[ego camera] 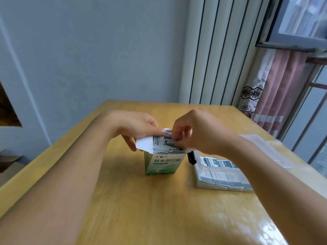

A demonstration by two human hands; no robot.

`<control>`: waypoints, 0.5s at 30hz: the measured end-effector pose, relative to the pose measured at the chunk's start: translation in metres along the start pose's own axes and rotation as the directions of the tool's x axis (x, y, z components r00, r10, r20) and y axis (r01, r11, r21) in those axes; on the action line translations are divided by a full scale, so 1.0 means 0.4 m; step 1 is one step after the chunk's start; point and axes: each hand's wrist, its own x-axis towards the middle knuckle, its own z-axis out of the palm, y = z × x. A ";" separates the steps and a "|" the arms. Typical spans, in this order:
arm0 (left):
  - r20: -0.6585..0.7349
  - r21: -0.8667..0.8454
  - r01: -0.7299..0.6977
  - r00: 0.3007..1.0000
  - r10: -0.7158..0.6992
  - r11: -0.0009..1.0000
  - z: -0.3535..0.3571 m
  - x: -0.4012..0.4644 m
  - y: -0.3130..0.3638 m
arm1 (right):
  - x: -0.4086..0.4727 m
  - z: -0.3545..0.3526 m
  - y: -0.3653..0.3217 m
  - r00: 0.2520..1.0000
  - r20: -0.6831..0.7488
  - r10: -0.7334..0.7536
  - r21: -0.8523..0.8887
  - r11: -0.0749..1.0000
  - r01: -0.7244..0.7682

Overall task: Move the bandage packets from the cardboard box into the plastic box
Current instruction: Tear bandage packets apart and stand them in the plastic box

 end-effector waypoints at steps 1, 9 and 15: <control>0.001 0.004 0.004 1.000 -0.004 1.000 0.001 0.000 0.001 | 0.000 -0.003 -0.002 1.000 0.005 0.006 -0.005 1.000 -0.006; -0.017 0.012 0.000 1.000 0.000 1.000 0.006 0.012 -0.002 | -0.002 -0.002 -0.007 0.999 0.046 0.022 -0.013 1.000 -0.021; 0.016 0.053 0.010 1.000 -0.011 0.999 0.012 0.009 0.003 | -0.004 0.008 -0.010 0.998 -0.023 -0.061 -0.071 0.996 0.060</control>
